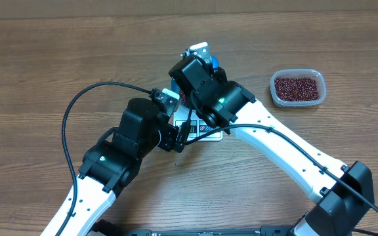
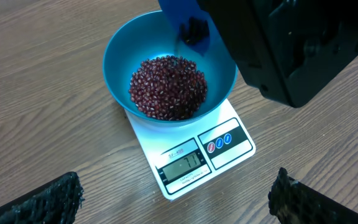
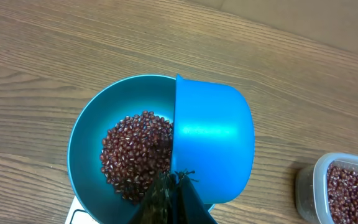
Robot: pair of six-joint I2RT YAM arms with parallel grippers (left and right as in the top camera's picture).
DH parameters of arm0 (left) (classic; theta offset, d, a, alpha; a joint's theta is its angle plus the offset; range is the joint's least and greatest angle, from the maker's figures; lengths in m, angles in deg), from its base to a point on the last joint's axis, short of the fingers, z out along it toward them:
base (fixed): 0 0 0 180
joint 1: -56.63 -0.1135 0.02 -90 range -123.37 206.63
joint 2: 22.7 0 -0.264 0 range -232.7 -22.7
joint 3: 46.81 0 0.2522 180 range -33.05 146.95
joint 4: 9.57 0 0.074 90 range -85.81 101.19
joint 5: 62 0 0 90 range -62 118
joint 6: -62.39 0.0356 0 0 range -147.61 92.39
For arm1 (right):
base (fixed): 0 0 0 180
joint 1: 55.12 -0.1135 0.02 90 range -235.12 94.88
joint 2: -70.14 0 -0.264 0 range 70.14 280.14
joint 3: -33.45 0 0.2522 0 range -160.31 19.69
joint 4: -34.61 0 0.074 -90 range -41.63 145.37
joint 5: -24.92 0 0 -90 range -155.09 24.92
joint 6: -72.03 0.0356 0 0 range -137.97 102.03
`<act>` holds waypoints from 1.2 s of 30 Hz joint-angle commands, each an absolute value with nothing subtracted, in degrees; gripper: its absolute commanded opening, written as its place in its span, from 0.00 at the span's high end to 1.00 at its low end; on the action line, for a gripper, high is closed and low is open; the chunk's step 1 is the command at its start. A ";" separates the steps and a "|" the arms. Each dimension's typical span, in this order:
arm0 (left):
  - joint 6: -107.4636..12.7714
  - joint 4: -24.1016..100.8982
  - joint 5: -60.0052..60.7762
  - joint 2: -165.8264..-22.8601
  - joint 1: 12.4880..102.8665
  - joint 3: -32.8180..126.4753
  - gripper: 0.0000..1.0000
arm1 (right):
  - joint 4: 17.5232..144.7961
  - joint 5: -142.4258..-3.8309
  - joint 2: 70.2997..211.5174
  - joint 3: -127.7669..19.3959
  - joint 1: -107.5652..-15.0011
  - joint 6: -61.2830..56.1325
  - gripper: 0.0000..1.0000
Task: Scoop item into bowl and weigh 150g on scale
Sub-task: 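Hold the tipped blue cup over the bowl to empty it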
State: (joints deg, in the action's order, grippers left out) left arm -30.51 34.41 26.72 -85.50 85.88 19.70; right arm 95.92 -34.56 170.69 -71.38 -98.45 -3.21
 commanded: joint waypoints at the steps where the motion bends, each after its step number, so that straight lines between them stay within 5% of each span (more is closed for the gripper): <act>1: -31.05 34.37 26.70 -85.70 85.91 19.16 0.01 | 95.60 -32.92 169.22 -72.40 -98.80 -3.19 0.96; 36: -31.05 34.37 26.70 -85.70 85.91 19.16 0.00 | 94.09 -36.40 165.29 -72.99 -95.63 -0.15 0.96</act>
